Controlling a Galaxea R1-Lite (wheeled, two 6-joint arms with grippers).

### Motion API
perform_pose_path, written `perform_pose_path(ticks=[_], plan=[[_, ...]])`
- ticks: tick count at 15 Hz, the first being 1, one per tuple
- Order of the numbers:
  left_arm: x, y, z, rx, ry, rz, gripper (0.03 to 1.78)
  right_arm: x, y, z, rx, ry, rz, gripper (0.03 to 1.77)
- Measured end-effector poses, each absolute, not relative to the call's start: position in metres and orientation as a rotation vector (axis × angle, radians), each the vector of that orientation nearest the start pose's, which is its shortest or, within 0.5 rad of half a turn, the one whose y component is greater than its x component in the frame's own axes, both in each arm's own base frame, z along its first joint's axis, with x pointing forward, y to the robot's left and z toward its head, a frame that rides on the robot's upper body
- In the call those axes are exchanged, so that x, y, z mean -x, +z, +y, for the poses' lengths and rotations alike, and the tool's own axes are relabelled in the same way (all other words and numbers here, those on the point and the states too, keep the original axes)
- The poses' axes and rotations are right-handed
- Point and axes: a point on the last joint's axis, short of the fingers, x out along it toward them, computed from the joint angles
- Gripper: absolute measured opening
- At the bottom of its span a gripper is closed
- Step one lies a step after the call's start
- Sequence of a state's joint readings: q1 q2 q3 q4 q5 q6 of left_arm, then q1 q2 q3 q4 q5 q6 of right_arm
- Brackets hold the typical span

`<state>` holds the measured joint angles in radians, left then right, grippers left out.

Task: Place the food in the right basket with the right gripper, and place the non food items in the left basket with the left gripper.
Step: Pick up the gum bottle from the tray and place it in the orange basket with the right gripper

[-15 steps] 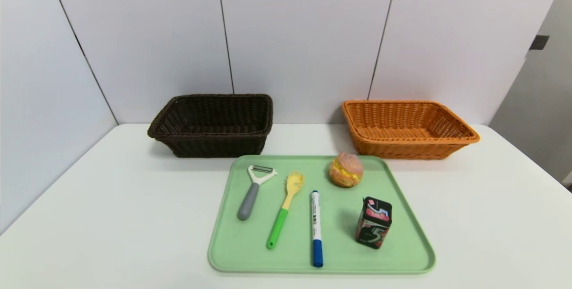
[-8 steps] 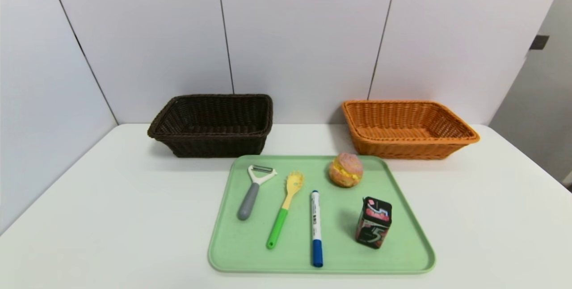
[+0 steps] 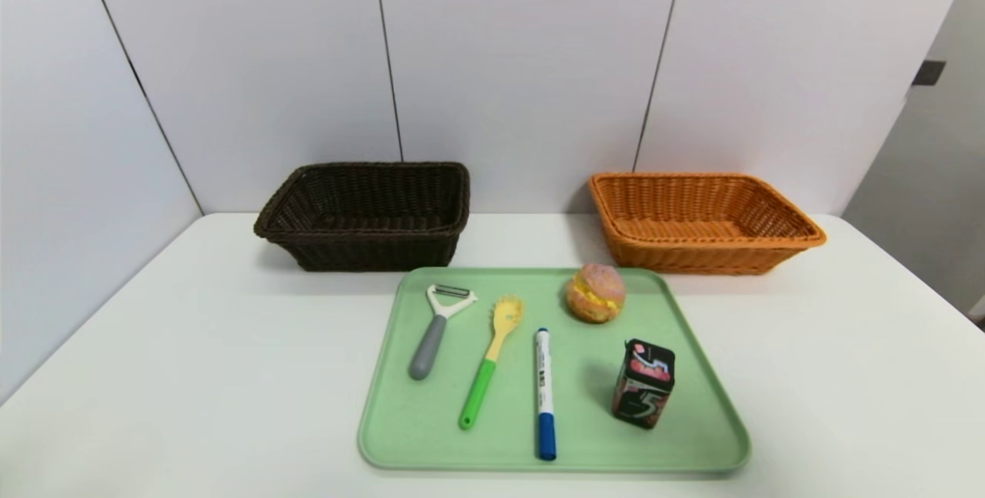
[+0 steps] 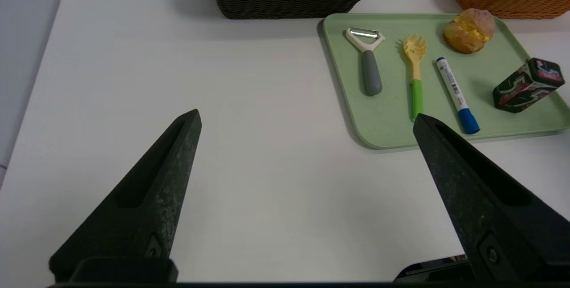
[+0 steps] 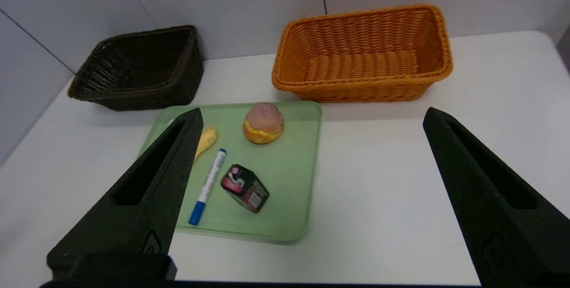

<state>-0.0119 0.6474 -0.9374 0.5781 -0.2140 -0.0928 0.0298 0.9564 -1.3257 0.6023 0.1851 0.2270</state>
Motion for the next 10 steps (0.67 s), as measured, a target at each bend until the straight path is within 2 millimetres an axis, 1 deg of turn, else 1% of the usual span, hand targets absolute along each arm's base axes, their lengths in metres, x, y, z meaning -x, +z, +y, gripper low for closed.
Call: perform_pose_path(ticks=[1,2,4,5,7,9,10], plan=[[-0.022,0.285,-0.005,0.134,-0.227,0.332,1.69,-0.083,0.369,0.009,-0.286,0.206,0.314,1.71],[-0.037,0.293,-0.006,0.145,-0.238,0.36,1.69,-0.103,0.379,0.015,-0.33,0.229,0.386,1.71],[-0.067,0.306,-0.007,0.197,-0.247,0.413,1.69,-0.137,0.387,0.033,-0.423,0.273,0.578,1.71],[-0.078,0.31,-0.008,0.225,-0.249,0.435,1.69,-0.153,0.383,0.045,-0.467,0.277,0.694,1.71],[-0.099,0.309,-0.012,0.247,-0.265,0.494,1.69,-0.185,0.361,0.072,-0.54,0.232,0.938,1.71],[-0.117,0.305,-0.018,0.238,-0.285,0.536,1.69,-0.206,0.339,0.097,-0.578,0.164,1.122,1.71],[-0.128,0.303,-0.021,0.23,-0.288,0.53,1.69,-0.214,0.327,0.108,-0.579,0.128,1.206,1.71]])
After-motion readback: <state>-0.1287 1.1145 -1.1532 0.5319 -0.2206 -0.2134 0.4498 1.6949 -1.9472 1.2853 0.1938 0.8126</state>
